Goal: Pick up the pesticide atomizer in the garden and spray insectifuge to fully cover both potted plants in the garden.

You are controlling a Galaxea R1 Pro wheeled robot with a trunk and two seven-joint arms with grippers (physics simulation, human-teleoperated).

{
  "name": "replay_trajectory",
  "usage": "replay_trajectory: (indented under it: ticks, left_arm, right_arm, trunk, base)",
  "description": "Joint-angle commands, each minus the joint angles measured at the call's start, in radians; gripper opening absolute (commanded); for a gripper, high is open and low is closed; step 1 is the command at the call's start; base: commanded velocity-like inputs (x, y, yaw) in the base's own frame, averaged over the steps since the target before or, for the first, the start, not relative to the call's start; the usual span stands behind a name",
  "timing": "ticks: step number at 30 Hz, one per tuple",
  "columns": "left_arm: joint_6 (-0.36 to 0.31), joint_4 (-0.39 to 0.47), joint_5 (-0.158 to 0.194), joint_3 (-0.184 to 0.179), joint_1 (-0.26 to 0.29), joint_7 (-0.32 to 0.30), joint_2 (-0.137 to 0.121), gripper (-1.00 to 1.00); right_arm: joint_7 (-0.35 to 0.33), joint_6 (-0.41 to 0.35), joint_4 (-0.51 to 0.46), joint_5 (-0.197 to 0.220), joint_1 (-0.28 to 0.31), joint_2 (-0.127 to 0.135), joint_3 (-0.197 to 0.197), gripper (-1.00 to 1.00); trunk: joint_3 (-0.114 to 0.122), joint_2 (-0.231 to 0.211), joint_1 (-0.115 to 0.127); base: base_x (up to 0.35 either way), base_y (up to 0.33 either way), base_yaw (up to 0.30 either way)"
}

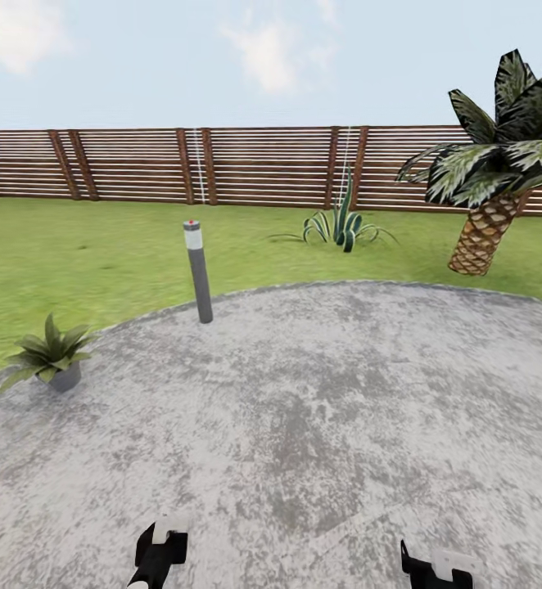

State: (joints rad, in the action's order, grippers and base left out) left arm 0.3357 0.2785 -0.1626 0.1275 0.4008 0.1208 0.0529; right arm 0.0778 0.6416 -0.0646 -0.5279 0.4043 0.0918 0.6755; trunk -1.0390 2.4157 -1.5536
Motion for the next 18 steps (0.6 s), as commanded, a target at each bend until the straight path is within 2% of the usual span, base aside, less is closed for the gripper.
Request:
replay_trajectory:
  ticks: [1,10,18]
  left_arm:
    - [0.003,-0.001,-0.011,0.006,0.0,0.003,0.001,-1.0]
    - [0.003,-0.001,-0.011,0.006,0.001,0.003,0.001,-1.0]
    - [0.003,-0.001,-0.012,0.006,0.001,0.003,0.001,-1.0]
  right_arm:
    - [0.008,0.003,0.002,-0.011,0.001,0.0,0.003,1.0]
    - [0.008,0.003,0.002,-0.011,0.001,0.0,0.003,1.0]
    - [0.008,0.004,0.002,-0.011,0.001,0.0,0.003,1.0]
  trunk:
    - [-0.001,0.0,0.0]
    - [-0.001,0.0,0.0]
    - [-0.001,0.0,0.0]
  base:
    - [0.338,0.0,0.0]
    - [0.338,0.0,0.015]
    - [0.338,0.0,0.222]
